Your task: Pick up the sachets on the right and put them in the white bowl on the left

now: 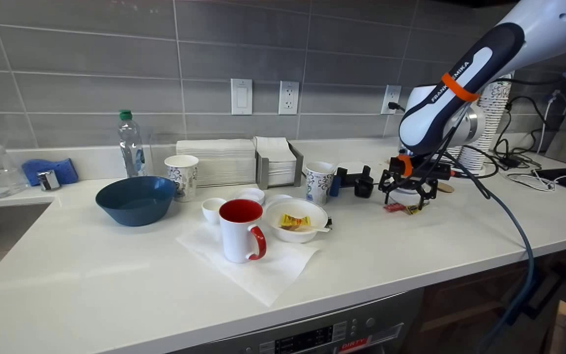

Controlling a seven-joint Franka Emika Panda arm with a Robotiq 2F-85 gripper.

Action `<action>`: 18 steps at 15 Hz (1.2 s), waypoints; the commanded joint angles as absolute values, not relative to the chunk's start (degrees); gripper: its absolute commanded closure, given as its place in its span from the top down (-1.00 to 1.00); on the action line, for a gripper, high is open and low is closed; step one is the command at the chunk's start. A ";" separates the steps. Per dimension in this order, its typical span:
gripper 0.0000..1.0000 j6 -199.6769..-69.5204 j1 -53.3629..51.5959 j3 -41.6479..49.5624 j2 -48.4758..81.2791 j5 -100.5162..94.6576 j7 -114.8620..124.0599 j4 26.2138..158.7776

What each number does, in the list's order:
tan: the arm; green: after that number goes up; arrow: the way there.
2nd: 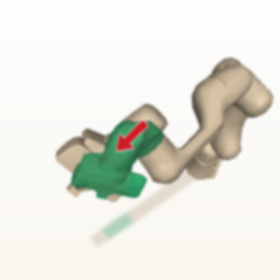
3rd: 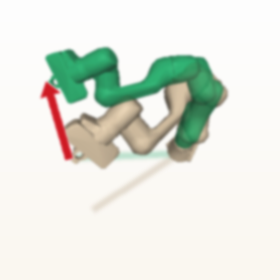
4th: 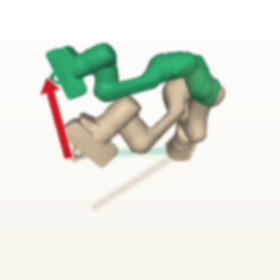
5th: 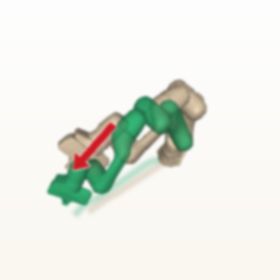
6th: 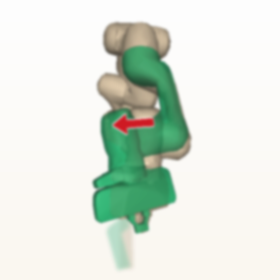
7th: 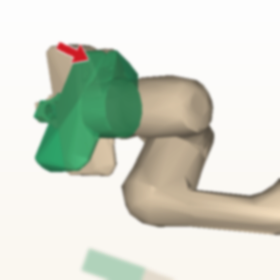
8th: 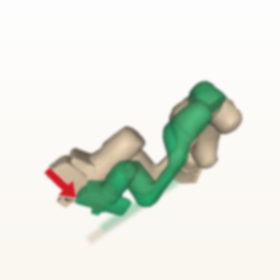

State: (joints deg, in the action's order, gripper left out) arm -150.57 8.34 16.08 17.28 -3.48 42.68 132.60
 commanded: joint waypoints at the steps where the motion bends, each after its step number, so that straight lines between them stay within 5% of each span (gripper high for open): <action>1: 1.00 -150.24 6.42 17.17 19.89 -3.46 44.27 130.36; 4: 1.00 -149.61 5.85 17.16 20.79 -3.15 44.12 129.63; 6: 0.47 -149.73 5.62 17.32 20.76 -3.23 44.35 129.54; 10: -0.11 -149.92 5.17 17.43 20.30 -3.31 44.56 129.33; 16: -0.93 -149.84 4.20 17.55 18.39 -4.15 44.61 130.26; 18: -1.00 -149.47 3.84 17.67 17.58 -4.40 44.62 130.72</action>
